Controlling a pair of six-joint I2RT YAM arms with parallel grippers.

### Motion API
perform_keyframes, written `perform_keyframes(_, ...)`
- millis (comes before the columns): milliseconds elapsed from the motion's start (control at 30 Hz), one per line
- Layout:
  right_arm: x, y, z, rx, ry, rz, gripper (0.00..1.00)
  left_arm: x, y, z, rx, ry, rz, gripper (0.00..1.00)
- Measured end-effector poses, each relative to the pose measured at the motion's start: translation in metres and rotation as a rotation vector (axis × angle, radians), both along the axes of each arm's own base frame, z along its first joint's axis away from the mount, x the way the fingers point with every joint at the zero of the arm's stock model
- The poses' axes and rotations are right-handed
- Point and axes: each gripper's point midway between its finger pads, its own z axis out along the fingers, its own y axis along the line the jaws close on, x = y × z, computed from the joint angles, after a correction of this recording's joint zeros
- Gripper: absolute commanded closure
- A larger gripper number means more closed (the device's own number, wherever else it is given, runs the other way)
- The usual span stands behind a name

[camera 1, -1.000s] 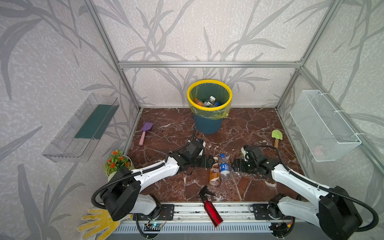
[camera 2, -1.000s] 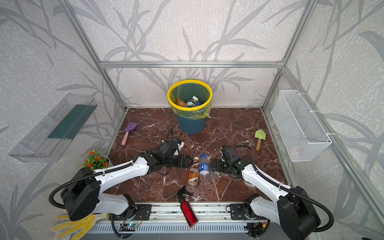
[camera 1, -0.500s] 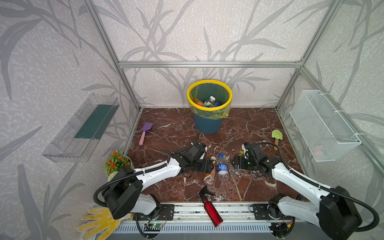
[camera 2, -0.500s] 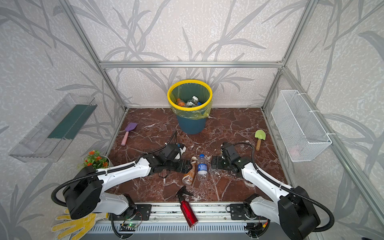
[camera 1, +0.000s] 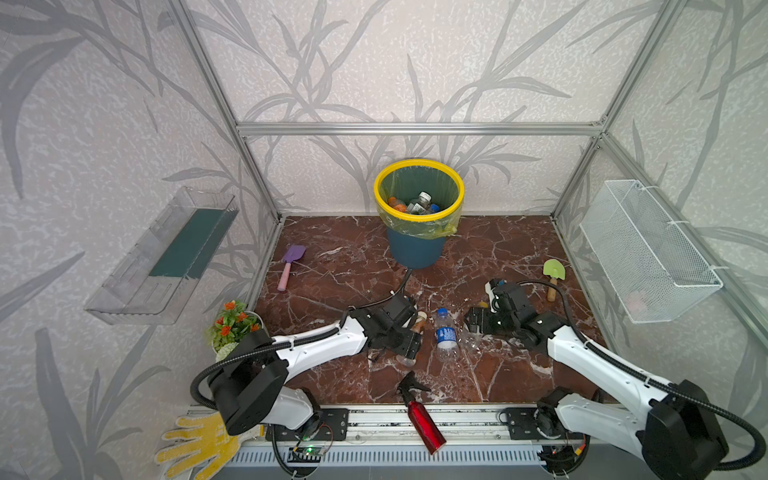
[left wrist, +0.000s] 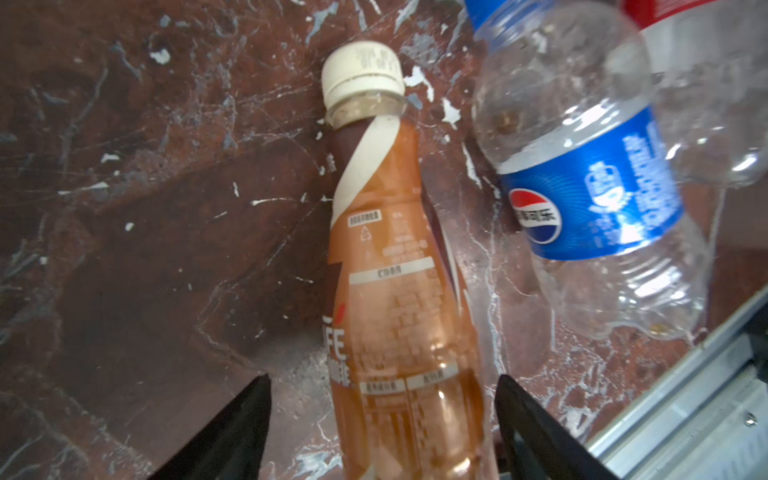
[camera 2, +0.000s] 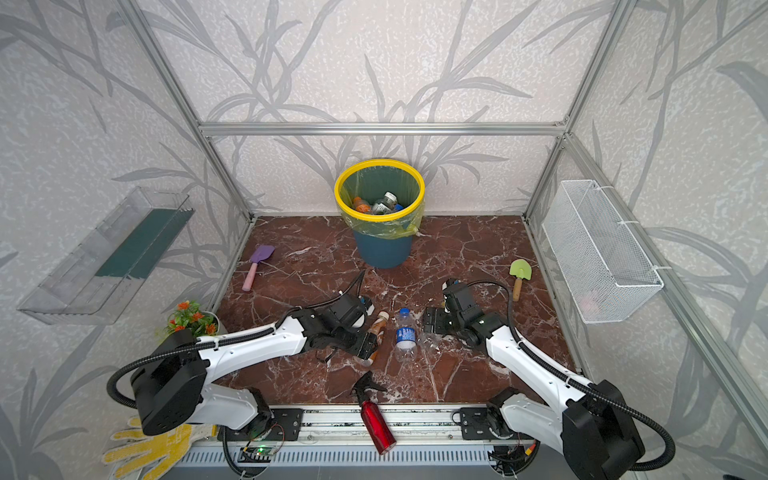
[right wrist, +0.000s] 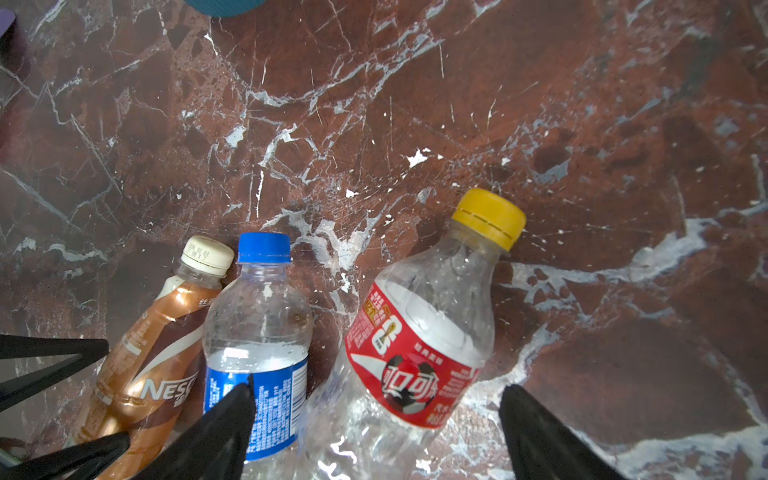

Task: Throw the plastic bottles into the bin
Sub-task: 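Lower the left gripper around the brown Nescafe bottle and close it, then lift the Nescafe bottle over the bin and open the left gripper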

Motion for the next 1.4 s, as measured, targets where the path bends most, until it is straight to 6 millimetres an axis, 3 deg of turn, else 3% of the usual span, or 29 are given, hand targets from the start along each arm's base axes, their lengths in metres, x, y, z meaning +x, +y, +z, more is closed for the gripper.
perform_keyframes(500, 0.003, -0.009, 0.015, -0.011, -0.065, -0.032, 0.08, 0.011, 0.007, -0.024, 0.118, -0.003, 0.031, 0.41)
perform_keyframes(900, 0.004, -0.012, 0.015, -0.032, -0.074, -0.033, 0.08, 0.018, 0.015, -0.017, 0.15, -0.053, 0.042, 0.51)
perform_keyframes(1033, 0.004, -0.013, 0.015, -0.04, -0.079, -0.031, 0.08, 0.024, 0.016, 0.001, 0.124, -0.113, 0.052, 0.52)
perform_keyframes(1133, 0.005, -0.013, 0.015, -0.042, -0.082, -0.031, 0.08, 0.031, 0.019, 0.026, 0.092, -0.187, 0.072, 0.52)
perform_keyframes(1400, 0.008, -0.011, 0.012, -0.045, -0.082, -0.028, 0.08, 0.039, 0.038, 0.142, -0.089, -0.511, 0.1, 0.51)
